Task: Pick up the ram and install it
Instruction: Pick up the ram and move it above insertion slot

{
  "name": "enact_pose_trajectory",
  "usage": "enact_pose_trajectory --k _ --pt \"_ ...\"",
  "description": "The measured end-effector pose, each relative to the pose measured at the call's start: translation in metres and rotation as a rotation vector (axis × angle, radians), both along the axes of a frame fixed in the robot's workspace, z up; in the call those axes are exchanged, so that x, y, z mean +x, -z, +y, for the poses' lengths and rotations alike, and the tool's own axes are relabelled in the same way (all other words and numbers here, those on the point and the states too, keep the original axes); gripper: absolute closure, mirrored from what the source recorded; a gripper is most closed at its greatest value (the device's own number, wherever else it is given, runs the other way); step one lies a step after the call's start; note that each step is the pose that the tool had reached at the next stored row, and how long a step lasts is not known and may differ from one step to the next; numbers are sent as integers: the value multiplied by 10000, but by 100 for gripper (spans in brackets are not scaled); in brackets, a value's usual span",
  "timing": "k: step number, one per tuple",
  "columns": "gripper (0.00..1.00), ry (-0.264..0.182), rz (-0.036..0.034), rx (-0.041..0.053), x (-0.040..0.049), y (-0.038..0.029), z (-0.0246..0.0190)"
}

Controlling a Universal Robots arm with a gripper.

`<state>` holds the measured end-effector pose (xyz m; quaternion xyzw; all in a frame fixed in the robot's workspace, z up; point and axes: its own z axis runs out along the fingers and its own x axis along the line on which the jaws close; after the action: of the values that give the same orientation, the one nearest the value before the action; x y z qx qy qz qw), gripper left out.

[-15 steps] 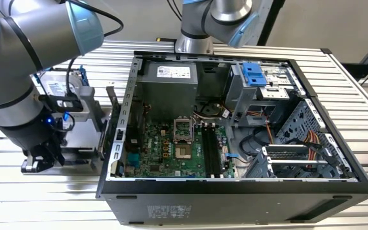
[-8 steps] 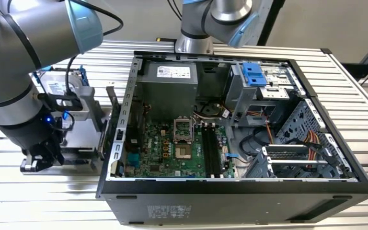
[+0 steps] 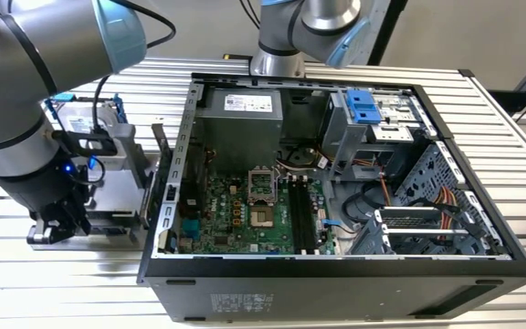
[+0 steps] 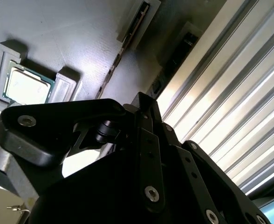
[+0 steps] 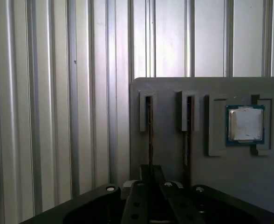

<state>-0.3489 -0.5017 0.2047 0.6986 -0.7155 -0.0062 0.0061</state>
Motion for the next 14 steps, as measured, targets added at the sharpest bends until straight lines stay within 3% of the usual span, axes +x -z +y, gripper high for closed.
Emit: enact_pose_trajectory --k 14 --pt "100 -16 -1 5 -1 -53 -1"
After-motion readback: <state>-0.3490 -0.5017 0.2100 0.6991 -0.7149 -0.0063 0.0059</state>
